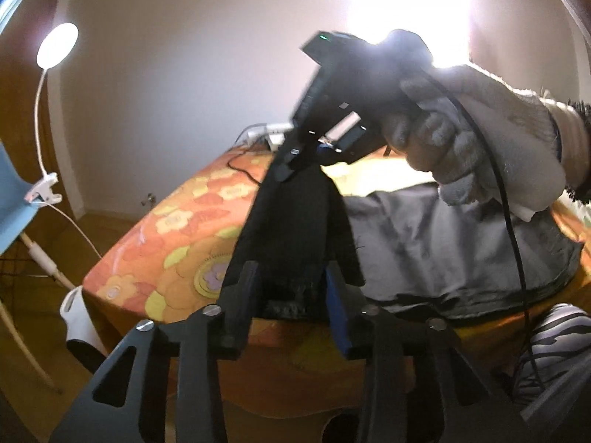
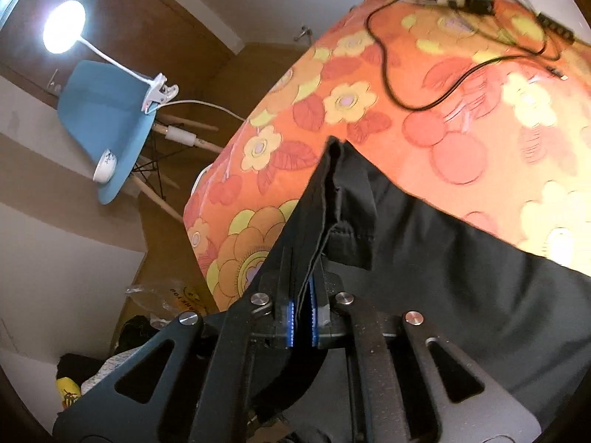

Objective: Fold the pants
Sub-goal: 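Lift the trouser leg ends with both grippers and fold them toward the waistband, then lower the folded leg ends onto the trousers and open both grippers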

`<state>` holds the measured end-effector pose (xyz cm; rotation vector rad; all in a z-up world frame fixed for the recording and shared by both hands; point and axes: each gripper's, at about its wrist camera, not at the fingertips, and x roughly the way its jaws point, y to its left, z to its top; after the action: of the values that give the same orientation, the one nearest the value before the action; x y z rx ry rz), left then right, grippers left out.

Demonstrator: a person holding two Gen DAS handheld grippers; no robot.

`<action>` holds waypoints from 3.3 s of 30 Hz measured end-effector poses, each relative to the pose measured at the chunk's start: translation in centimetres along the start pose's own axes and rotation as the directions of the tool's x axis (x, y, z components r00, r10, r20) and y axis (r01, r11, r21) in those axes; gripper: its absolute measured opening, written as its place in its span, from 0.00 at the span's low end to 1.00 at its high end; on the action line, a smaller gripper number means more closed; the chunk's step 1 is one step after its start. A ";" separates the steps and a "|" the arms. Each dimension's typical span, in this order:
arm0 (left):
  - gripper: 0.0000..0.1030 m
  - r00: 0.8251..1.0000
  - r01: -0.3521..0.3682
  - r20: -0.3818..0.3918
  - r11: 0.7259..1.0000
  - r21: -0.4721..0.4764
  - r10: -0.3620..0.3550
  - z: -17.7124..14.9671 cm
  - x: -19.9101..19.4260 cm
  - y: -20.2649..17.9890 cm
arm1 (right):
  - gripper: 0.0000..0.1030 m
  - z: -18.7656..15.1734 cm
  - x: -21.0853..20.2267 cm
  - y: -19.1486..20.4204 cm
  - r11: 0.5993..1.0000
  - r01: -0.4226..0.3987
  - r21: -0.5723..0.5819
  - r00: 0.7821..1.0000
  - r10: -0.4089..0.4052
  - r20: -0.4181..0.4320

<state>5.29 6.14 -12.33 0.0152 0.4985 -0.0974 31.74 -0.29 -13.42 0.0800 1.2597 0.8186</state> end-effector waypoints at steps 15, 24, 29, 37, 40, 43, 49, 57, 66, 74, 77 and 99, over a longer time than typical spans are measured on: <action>0.39 0.984 0.148 0.104 0.988 -0.042 -0.142 4.5 -3.7 -0.5 | 0.06 -3.9 -11.8 -4.2 0.984 0.152 0.088 0.981 -0.161 0.106; 0.39 0.955 0.294 -0.049 0.955 0.037 -0.292 5.2 2.2 -5.0 | 0.06 -9.5 -18.7 -11.1 0.955 0.202 0.219 0.966 -0.231 0.114; 0.39 0.933 0.350 -0.131 0.929 0.121 -0.335 4.8 4.8 -9.1 | 0.06 -13.6 -20.9 -16.1 0.924 0.220 0.312 0.961 -0.261 0.096; 0.39 0.900 0.422 -0.213 0.884 0.202 -0.381 4.1 6.3 -13.6 | 0.06 -19.7 -23.5 -23.2 0.870 0.271 0.411 0.944 -0.324 0.063; 0.39 0.893 0.431 -0.259 0.867 0.252 -0.369 3.3 7.1 -15.4 | 0.07 -20.2 -23.0 -24.3 0.873 0.248 0.419 0.949 -0.305 0.074; 0.39 0.896 0.422 -0.288 0.851 0.312 -0.339 2.5 7.5 -16.7 | 0.20 -20.7 -23.0 -25.3 0.864 0.224 0.451 0.956 -0.284 0.068; 0.39 0.890 0.420 -0.324 0.854 0.307 -0.321 1.8 8.2 -16.6 | 0.39 -23.2 -27.1 -28.5 0.819 0.074 0.569 0.948 -0.235 0.215; 0.39 0.891 0.406 -0.344 0.861 0.307 -0.297 1.2 8.8 -16.8 | 0.60 -22.9 -24.0 -30.2 0.818 0.038 0.574 0.963 -0.184 0.199; 0.39 0.904 0.374 -0.310 0.895 0.243 -0.294 2.0 7.8 -15.6 | 0.08 -21.7 -25.1 -26.2 0.888 0.093 0.451 0.932 -0.237 0.274; 0.39 0.928 0.287 -0.284 0.948 0.139 -0.240 2.5 6.2 -10.8 | 0.22 -21.8 -24.9 -26.6 0.792 0.429 0.434 0.837 -0.529 0.138; 0.39 0.919 0.286 -0.300 0.956 0.060 -0.256 2.4 6.0 -10.0 | 0.23 -21.8 -26.9 -25.4 0.792 0.441 0.423 0.801 -0.559 0.212; 0.39 0.909 0.292 -0.334 0.952 0.088 -0.247 -0.3 6.5 -12.7 | 0.23 -16.0 -20.4 -25.7 0.822 0.439 0.361 0.842 -0.517 0.153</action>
<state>9.56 -7.08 -15.58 0.0977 0.8179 -0.4069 29.40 -36.65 -14.73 0.1073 1.0951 0.1529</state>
